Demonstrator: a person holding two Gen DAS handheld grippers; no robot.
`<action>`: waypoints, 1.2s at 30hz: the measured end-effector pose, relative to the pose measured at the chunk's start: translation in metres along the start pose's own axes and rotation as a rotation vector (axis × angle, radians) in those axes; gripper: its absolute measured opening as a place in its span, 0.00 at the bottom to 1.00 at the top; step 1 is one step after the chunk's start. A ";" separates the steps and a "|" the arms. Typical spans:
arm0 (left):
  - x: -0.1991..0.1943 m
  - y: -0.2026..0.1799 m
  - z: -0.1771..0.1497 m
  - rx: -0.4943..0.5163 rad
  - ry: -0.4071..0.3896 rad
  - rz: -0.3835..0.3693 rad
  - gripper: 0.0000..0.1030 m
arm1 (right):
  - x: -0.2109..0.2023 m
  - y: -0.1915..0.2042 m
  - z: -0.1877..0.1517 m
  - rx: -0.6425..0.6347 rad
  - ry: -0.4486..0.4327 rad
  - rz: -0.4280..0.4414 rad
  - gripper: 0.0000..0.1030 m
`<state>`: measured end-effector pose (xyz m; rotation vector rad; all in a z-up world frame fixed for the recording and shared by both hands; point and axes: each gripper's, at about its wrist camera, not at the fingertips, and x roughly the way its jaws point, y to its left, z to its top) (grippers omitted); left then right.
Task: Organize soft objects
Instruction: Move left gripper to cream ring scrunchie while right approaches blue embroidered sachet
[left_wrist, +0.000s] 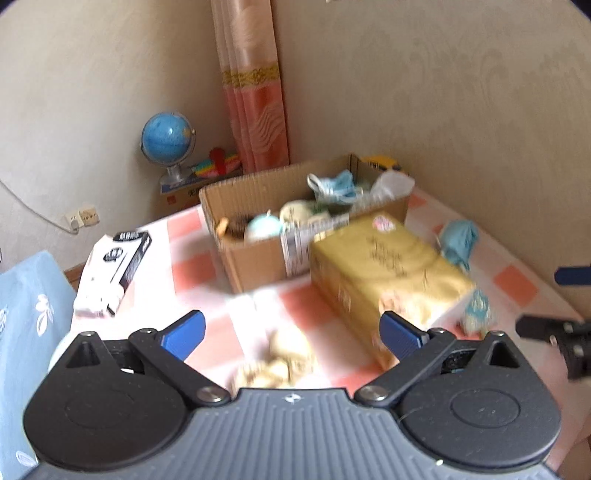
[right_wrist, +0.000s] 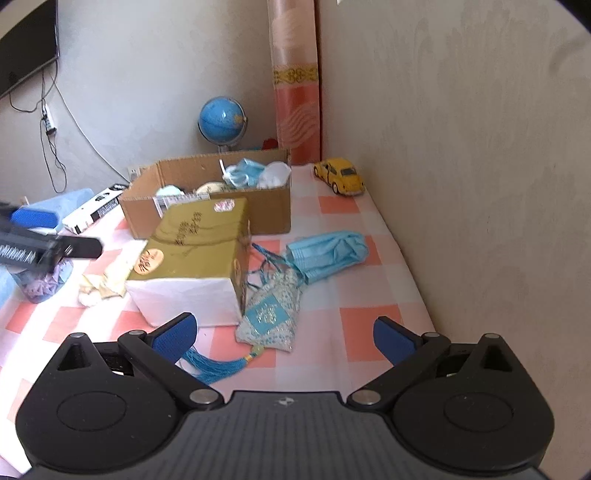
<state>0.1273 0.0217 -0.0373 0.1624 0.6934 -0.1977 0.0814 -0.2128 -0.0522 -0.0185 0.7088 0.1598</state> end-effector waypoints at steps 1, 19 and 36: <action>-0.001 0.000 -0.005 -0.009 0.007 0.001 0.97 | 0.002 0.000 -0.001 0.002 0.007 -0.002 1.00; 0.019 0.007 -0.045 -0.099 0.072 -0.012 0.98 | 0.071 0.005 -0.005 -0.035 0.106 -0.077 1.00; 0.048 0.022 -0.060 -0.136 0.129 -0.008 0.99 | 0.068 -0.011 -0.014 -0.017 0.068 -0.109 1.00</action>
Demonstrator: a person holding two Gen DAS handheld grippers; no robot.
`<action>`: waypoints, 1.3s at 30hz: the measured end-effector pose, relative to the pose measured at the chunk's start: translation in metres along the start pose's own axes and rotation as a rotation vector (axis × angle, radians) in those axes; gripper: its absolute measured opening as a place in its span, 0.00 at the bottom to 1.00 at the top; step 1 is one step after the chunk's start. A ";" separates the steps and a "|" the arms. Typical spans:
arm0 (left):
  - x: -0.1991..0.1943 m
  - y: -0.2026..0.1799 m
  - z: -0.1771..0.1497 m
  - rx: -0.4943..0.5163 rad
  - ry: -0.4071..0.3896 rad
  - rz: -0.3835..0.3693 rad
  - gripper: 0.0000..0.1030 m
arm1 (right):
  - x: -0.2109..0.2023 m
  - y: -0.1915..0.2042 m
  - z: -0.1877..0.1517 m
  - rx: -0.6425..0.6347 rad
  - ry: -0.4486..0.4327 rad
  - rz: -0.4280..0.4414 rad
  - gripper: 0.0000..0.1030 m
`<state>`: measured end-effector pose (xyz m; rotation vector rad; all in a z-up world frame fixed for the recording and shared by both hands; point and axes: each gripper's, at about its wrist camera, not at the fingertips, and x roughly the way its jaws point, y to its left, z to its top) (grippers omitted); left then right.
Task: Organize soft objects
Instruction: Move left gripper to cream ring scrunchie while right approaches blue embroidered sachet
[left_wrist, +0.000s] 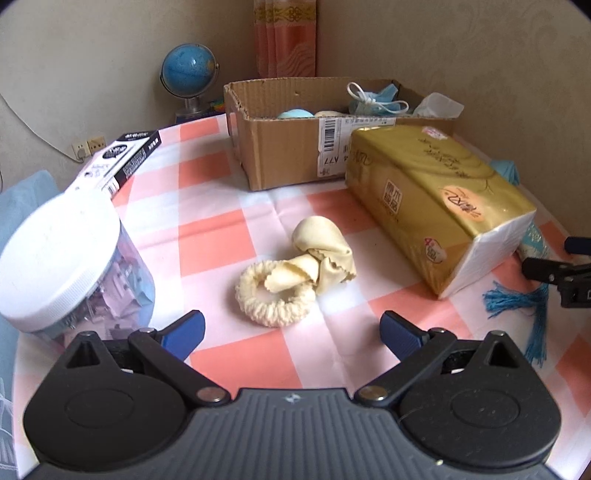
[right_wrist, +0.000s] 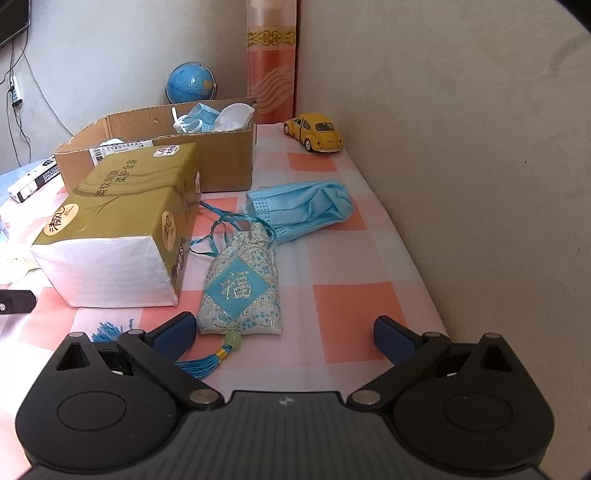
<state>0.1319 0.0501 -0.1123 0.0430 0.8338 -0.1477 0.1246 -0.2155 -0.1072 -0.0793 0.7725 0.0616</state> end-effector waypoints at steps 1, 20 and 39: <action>0.000 0.001 -0.001 -0.003 -0.003 -0.007 1.00 | -0.001 -0.001 -0.001 0.000 0.000 0.000 1.00; 0.006 0.008 -0.001 0.035 -0.050 -0.038 1.00 | -0.003 -0.001 -0.001 -0.018 0.021 0.019 1.00; -0.002 0.004 -0.003 0.056 -0.146 -0.012 0.47 | -0.007 -0.002 -0.003 -0.035 0.023 0.037 1.00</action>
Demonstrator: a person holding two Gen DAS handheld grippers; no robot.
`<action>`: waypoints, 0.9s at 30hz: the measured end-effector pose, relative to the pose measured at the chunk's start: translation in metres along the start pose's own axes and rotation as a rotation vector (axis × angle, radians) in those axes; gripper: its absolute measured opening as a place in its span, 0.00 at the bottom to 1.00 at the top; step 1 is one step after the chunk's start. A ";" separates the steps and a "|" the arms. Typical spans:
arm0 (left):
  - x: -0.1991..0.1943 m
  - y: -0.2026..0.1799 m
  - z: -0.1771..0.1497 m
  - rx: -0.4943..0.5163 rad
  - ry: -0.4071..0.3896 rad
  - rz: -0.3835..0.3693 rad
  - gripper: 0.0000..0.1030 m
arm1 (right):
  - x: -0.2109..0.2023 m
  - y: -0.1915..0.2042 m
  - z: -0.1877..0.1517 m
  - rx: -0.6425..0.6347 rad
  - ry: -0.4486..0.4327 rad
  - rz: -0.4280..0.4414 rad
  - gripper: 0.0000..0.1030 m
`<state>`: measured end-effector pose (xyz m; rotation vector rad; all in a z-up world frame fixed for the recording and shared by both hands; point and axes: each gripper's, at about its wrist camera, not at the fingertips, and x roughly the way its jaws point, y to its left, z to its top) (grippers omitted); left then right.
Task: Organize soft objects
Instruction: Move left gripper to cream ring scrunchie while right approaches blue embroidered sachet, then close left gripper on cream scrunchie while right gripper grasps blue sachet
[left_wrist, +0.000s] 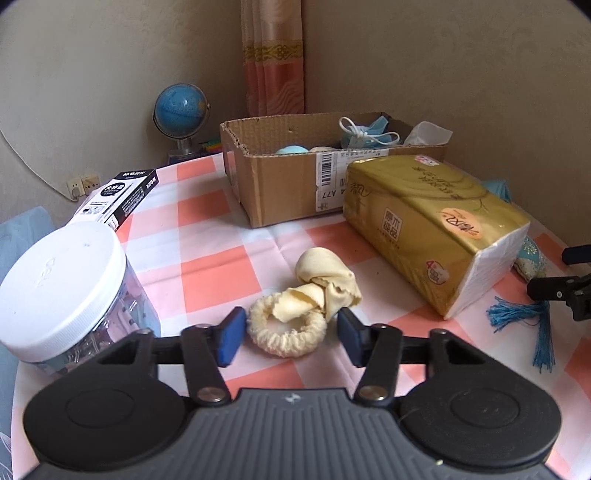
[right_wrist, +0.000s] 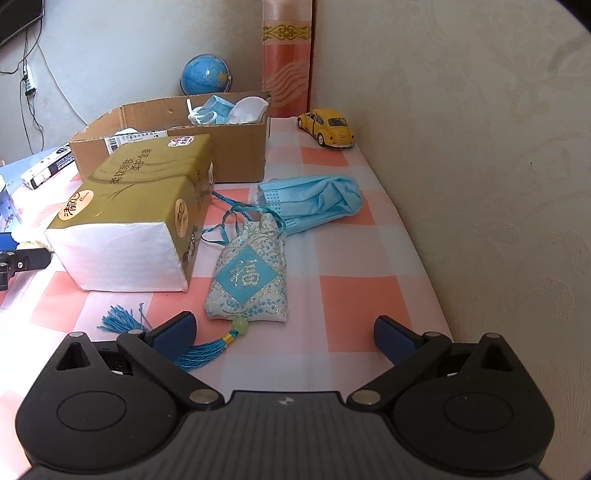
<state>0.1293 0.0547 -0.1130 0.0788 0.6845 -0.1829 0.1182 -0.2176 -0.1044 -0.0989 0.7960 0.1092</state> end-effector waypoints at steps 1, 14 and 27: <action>0.000 0.000 0.000 0.001 0.000 -0.003 0.44 | 0.000 0.000 -0.001 0.000 -0.001 0.000 1.00; -0.027 -0.007 -0.017 -0.004 0.039 -0.052 0.41 | 0.000 -0.001 0.001 -0.012 0.000 0.010 1.00; -0.035 -0.013 -0.024 0.011 0.047 -0.080 0.59 | 0.011 0.009 0.019 -0.072 -0.018 0.026 0.78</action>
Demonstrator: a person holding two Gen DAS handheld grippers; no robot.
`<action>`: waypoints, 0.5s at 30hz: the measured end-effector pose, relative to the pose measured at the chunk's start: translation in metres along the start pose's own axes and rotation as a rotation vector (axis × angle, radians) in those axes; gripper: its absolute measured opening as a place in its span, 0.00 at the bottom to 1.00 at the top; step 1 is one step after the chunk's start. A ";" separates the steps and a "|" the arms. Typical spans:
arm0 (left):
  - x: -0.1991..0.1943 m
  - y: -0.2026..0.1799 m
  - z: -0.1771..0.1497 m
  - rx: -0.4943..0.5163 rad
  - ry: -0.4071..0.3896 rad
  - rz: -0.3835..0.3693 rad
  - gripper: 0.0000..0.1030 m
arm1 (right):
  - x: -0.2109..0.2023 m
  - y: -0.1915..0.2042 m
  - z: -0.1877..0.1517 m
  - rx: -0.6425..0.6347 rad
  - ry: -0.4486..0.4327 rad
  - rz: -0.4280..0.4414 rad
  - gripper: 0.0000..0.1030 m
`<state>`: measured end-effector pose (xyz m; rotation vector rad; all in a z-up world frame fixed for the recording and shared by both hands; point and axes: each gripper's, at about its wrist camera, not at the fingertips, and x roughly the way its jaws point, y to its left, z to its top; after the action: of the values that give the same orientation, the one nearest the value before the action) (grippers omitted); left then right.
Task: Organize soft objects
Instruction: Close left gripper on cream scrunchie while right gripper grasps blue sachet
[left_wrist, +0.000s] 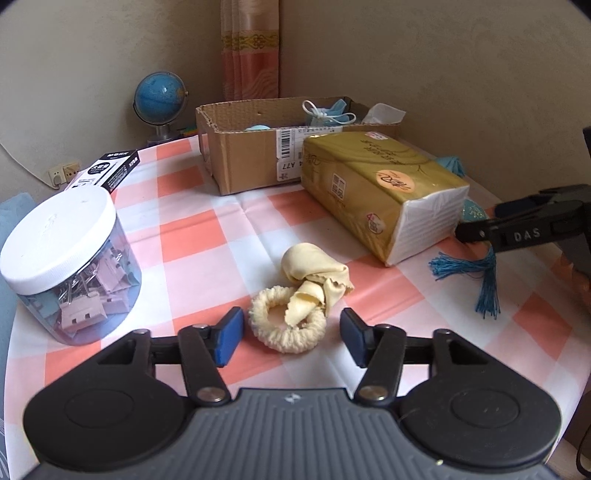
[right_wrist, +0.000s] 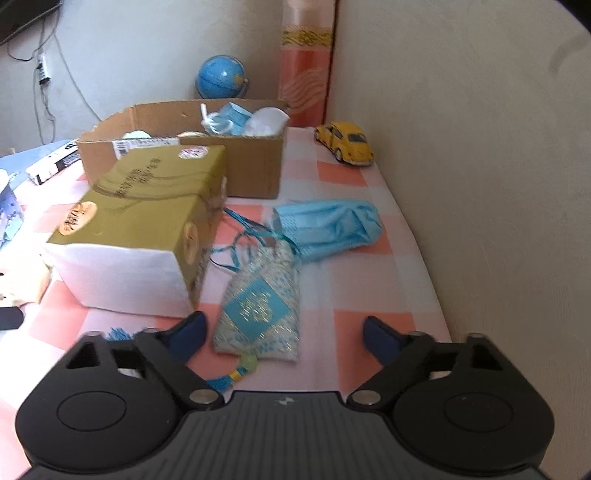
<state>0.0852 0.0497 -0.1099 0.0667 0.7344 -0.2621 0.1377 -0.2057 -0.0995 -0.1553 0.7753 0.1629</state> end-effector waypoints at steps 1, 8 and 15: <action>0.001 0.000 0.000 0.003 0.001 0.002 0.60 | 0.000 0.001 0.001 -0.006 -0.005 0.000 0.74; 0.004 0.003 0.003 0.042 0.003 -0.013 0.60 | -0.005 0.002 0.001 -0.009 -0.015 -0.005 0.50; 0.004 0.003 0.007 0.180 0.015 -0.086 0.59 | -0.012 -0.001 -0.006 -0.002 -0.011 0.005 0.50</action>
<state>0.0935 0.0503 -0.1075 0.2079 0.7278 -0.4098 0.1249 -0.2089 -0.0952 -0.1540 0.7645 0.1686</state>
